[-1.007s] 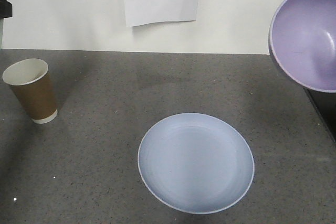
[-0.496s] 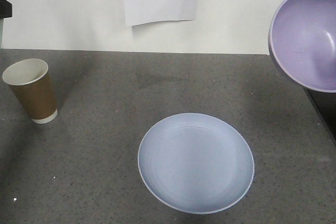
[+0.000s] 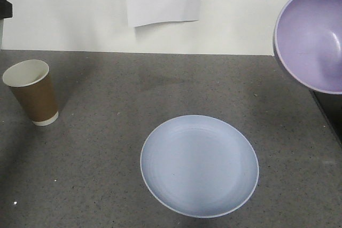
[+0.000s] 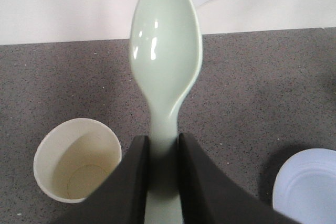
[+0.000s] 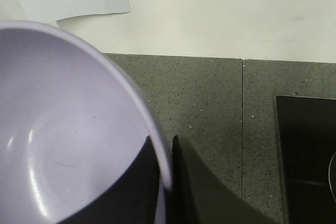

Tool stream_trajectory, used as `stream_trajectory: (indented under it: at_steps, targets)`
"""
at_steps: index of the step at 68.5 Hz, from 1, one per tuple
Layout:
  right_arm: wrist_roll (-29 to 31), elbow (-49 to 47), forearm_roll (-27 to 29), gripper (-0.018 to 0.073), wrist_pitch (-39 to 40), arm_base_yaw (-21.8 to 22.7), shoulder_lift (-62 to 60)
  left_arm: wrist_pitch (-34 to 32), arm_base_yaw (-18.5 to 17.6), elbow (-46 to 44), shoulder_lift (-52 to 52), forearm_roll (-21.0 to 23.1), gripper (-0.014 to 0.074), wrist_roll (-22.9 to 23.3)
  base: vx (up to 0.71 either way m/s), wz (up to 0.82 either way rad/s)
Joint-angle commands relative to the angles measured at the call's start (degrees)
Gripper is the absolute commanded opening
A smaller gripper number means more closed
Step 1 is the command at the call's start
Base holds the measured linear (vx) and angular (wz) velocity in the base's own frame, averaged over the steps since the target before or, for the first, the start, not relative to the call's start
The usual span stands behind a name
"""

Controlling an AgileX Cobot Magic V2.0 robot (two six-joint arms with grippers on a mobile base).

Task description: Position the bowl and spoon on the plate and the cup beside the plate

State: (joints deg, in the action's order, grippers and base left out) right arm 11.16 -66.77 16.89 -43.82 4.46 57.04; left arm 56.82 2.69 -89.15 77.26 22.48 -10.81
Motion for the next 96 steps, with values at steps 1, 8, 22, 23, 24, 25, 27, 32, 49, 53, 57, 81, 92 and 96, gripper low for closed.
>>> stream_trajectory:
  at_steps: [1, 8, 22, 23, 24, 25, 27, 32, 49, 53, 57, 81, 92, 96]
  targets:
    - [0.4, -1.5, 0.9, -0.0011, 3.8, -0.1, -0.8, -3.1, -0.2, -1.4, -1.6, 1.7, -0.0006, -0.1, 0.0, 0.0]
    - [0.4, -1.5, 0.9, -0.0011, 3.8, -0.1, -0.8, -3.1, -0.2, -1.4, -1.6, 1.7, -0.0006, -0.1, 0.0, 0.0]
    - [0.4, -1.5, 0.9, -0.0011, 3.8, -0.1, -0.8, -3.1, -0.2, -1.4, -1.6, 1.7, -0.0006, -0.1, 0.0, 0.0]
    - [0.4, -1.5, 0.9, -0.0011, 3.8, -0.1, -0.8, -3.1, -0.2, -1.4, -1.6, 1.7, -0.0006, -0.1, 0.0, 0.0]
    - [0.4, -1.5, 0.9, -0.0011, 3.8, -0.1, -0.8, -3.1, -0.2, -1.4, -1.6, 1.7, -0.0006, -0.1, 0.0, 0.0]
    - [0.4, -1.5, 0.9, -0.0011, 3.8, -0.1, -0.8, -3.1, -0.2, -1.4, -1.6, 1.7, -0.0006, -0.1, 0.0, 0.0]
    - [0.4, -1.5, 0.9, -0.0011, 3.8, -0.1, -0.8, -3.1, -0.2, -1.4, -1.6, 1.7, -0.0006, -0.1, 0.0, 0.0]
    - [0.4, -1.5, 0.9, -0.0011, 3.8, -0.1, -0.8, -3.1, -0.2, -1.4, -1.6, 1.7, -0.0006, -0.1, 0.0, 0.0]
    - [0.4, -1.5, 0.9, -0.0011, 3.8, -0.1, -0.8, -3.1, -0.2, -1.4, -1.6, 1.7, -0.0006, -0.1, 0.0, 0.0]
    - [0.4, -1.5, 0.9, -0.0011, 3.8, -0.1, -0.8, -3.1, -0.2, -1.4, -1.6, 1.7, -0.0006, -0.1, 0.0, 0.0]
    - [0.4, -1.5, 0.9, -0.0011, 3.8, -0.1, -0.8, -3.1, -0.2, -1.4, -1.6, 1.7, -0.0006, -0.1, 0.0, 0.0]
    - [0.4, -1.5, 1.4, -0.0011, 4.8, -0.1, -0.8, -3.1, -0.2, -1.4, -1.6, 1.7, -0.0006, -0.1, 0.0, 0.0]
    - [4.3, -1.5, 10.6, -0.0009, 6.3, -0.1, 0.4, -3.1, -0.2, -1.4, -1.6, 1.7, -0.0006, -0.1, 0.0, 0.0]
    - [11.5, -1.5, 17.7, -0.0009, 4.6, -0.1, 2.1, -3.1, -0.2, -1.4, -1.6, 1.7, -0.0006, -0.1, 0.0, 0.0]
